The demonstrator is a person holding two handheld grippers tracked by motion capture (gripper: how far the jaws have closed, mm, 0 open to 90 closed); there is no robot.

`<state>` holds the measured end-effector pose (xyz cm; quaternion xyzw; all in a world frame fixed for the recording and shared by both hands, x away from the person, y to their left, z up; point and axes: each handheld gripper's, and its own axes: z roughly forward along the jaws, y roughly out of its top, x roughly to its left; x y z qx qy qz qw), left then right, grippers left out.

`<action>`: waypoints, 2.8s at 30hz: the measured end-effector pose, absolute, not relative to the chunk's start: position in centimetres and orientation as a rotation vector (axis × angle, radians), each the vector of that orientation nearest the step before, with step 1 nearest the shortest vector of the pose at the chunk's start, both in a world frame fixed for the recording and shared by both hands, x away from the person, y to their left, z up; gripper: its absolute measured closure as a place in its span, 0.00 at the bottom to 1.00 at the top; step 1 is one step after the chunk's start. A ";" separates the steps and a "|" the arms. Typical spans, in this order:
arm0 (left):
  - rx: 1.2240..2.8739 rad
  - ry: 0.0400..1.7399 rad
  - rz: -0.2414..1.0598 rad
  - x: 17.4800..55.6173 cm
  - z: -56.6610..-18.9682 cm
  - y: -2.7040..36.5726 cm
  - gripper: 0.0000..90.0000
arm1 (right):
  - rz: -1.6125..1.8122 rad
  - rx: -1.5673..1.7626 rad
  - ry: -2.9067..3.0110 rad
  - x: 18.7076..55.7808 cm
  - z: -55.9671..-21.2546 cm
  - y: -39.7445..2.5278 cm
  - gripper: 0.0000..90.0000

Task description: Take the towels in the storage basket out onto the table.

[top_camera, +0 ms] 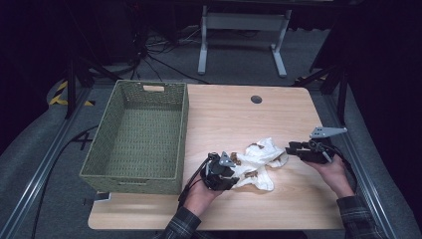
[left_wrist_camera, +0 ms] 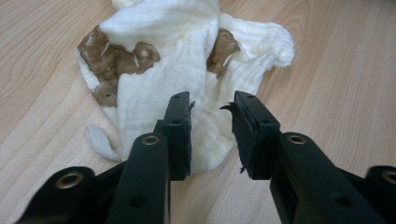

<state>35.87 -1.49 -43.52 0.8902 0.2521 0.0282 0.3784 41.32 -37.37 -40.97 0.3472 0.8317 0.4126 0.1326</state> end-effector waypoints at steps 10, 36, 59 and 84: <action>2.253 0.674 0.093 36.1 -43.6 -1.3 0.63 | 1.236 0.943 2.539 38.1 -42.2 -35.1 0.70; 2.232 0.701 0.107 36.2 -43.6 -1.2 0.51 | 1.082 0.736 2.725 35.3 -45.5 -31.4 0.74; 2.216 0.741 0.118 36.9 -43.5 -1.0 0.55 | 1.011 0.872 2.602 35.6 -43.6 -36.7 0.96; 2.276 0.775 0.107 37.4 -44.5 -1.6 0.98 | 1.004 0.897 2.560 35.8 -43.3 -37.9 0.96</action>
